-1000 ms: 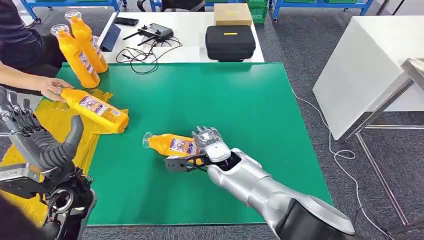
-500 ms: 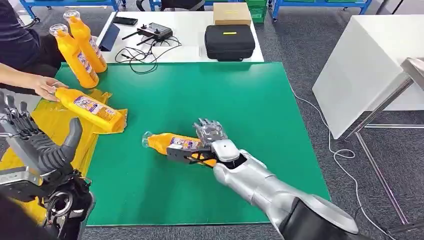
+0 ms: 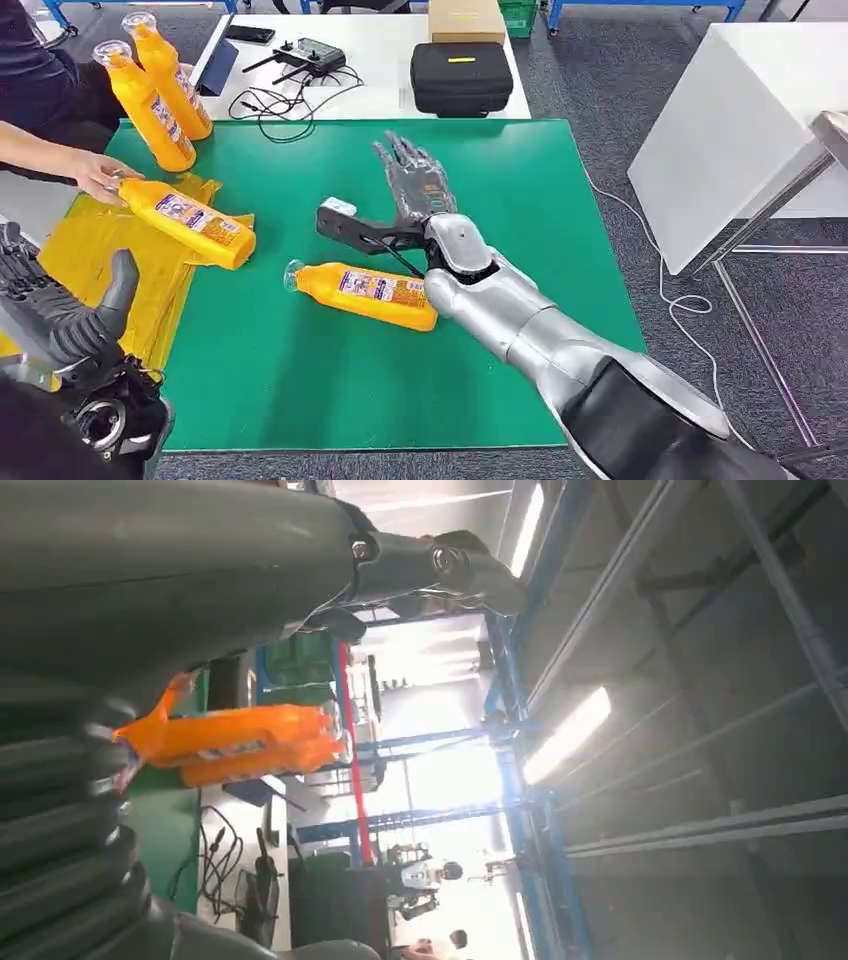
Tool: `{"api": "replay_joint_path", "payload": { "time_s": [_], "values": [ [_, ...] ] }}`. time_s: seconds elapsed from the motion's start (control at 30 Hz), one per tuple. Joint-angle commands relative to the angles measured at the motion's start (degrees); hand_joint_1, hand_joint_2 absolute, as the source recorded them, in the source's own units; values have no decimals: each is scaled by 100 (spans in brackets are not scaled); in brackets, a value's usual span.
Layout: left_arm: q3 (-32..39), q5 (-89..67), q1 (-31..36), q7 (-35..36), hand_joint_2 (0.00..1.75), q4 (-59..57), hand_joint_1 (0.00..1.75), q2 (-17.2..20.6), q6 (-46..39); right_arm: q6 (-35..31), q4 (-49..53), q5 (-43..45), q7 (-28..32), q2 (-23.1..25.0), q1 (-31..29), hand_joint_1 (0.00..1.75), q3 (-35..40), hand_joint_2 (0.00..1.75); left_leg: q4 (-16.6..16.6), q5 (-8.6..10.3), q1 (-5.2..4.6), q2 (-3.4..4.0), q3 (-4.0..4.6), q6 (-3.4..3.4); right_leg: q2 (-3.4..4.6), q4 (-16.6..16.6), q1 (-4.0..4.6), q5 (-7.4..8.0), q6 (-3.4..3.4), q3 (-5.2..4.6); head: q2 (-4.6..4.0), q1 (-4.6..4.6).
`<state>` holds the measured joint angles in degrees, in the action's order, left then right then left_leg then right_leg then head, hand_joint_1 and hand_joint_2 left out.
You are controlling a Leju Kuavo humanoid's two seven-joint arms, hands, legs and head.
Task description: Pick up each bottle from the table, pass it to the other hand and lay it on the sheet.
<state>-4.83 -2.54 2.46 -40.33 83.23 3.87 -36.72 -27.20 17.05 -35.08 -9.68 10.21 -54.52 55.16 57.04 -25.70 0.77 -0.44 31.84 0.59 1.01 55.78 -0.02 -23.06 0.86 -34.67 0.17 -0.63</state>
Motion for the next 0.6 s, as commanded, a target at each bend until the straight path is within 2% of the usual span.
{"api": "replay_joint_path", "payload": {
  "time_s": [0.03,0.1,0.13,0.23,0.3,0.33,0.57,0.6],
  "values": [
    [234,-101,19,33,175,-76,0,-80,208,123,3524,-1005,-295,-814,68,0,-1762,175,5,-3,-1,4,9,2,-4,4,0,-3,3,-12,0,0],
    [174,-150,132,33,175,-141,0,-112,169,633,3883,-1048,87,-667,432,0,-2311,175,1,-5,2,-7,0,2,-17,-2,4,-7,3,0,0,2],
    [159,-159,174,33,175,-170,0,-92,149,1230,3656,-1040,281,-498,492,0,-2452,175,-3,-2,2,-13,-2,2,-19,-6,4,-5,2,3,0,-2],
    [196,-125,288,33,175,-287,0,-56,221,2200,2622,-983,591,-86,454,0,-2325,175,-5,-3,-2,-7,-4,1,-12,-3,0,-5,1,1,0,-2],
    [219,-92,377,33,175,-395,0,-37,267,2421,1740,-1313,676,238,430,0,-1974,175,-11,-2,1,-4,-15,-1,-12,-10,3,-4,0,11,0,0],
    [217,-92,408,33,175,-432,0,-41,283,2421,1622,-1314,675,301,442,0,-1974,175,-12,-1,0,-3,-15,-2,-9,-11,2,-3,-1,10,0,0],
    [223,-84,461,33,175,-484,0,-36,296,2268,1532,-1372,678,390,540,0,-1918,175,-6,2,7,-2,-2,-6,-9,-3,10,-4,0,-6,0,0],
    [214,-89,462,33,175,-495,0,-45,305,2447,1445,-1378,698,369,430,0,-1907,175,-9,-1,8,-1,-10,-5,-11,-5,12,-7,1,2,0,0]
  ]
}}
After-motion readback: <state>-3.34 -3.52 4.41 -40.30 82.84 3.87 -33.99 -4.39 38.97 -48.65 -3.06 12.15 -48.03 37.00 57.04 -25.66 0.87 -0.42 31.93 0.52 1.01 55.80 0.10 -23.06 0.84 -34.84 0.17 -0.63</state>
